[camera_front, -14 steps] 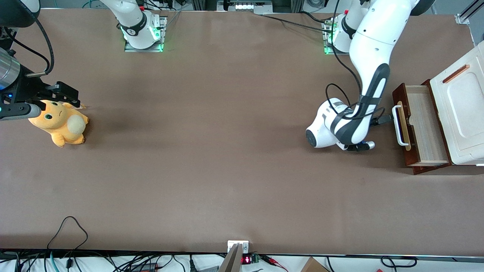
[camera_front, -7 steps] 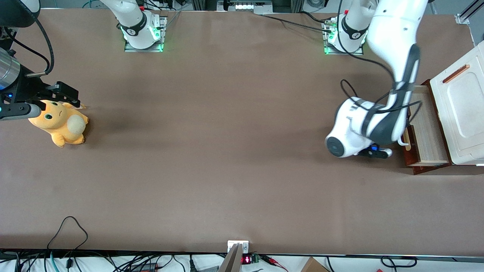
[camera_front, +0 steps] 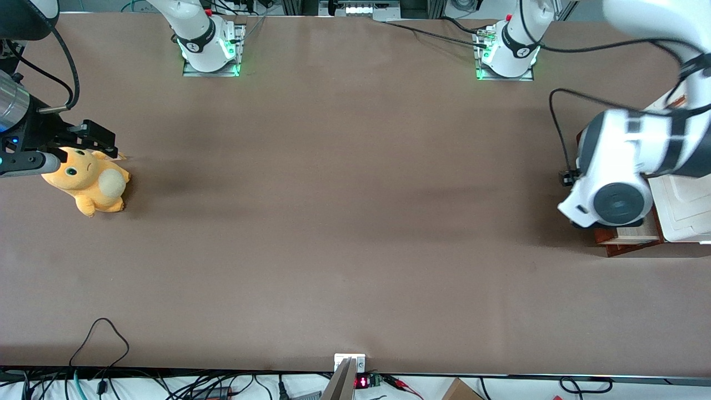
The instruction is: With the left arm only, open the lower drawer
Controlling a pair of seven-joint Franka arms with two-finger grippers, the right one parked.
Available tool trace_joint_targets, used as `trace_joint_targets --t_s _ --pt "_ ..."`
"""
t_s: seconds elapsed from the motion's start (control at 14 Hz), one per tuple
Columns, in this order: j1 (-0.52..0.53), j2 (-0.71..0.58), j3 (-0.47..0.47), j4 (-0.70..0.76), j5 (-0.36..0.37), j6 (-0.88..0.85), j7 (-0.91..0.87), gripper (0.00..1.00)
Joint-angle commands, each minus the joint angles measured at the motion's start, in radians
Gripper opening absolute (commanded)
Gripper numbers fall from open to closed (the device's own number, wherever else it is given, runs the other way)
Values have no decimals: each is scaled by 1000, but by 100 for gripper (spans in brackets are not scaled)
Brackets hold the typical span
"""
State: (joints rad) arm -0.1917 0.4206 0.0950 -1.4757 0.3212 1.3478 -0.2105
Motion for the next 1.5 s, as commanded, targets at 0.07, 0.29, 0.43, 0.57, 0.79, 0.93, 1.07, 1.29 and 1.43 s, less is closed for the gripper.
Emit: trace_joint_targets --t_s 0.07,0.29,0.43,0.57,0.79,0.93,1.07,1.29,1.43 --pt "18 -89 15 29 -134 42 20 100" --pt "52 -141 12 86 -217 56 19 100" --pt "72 -175 -4 90 -218 56 23 100" --pt "93 -187 -12 89 -267 59 42 100" --pt "138 -253 -14 72 -359 132 43 100" --pt "144 -260 -15 60 -376 161 45 100" --pt "146 -261 -47 52 -381 189 45 100" --pt "228 -282 -170 9 -378 189 98 100" --pt "253 -289 -182 -2 -373 188 225 100"
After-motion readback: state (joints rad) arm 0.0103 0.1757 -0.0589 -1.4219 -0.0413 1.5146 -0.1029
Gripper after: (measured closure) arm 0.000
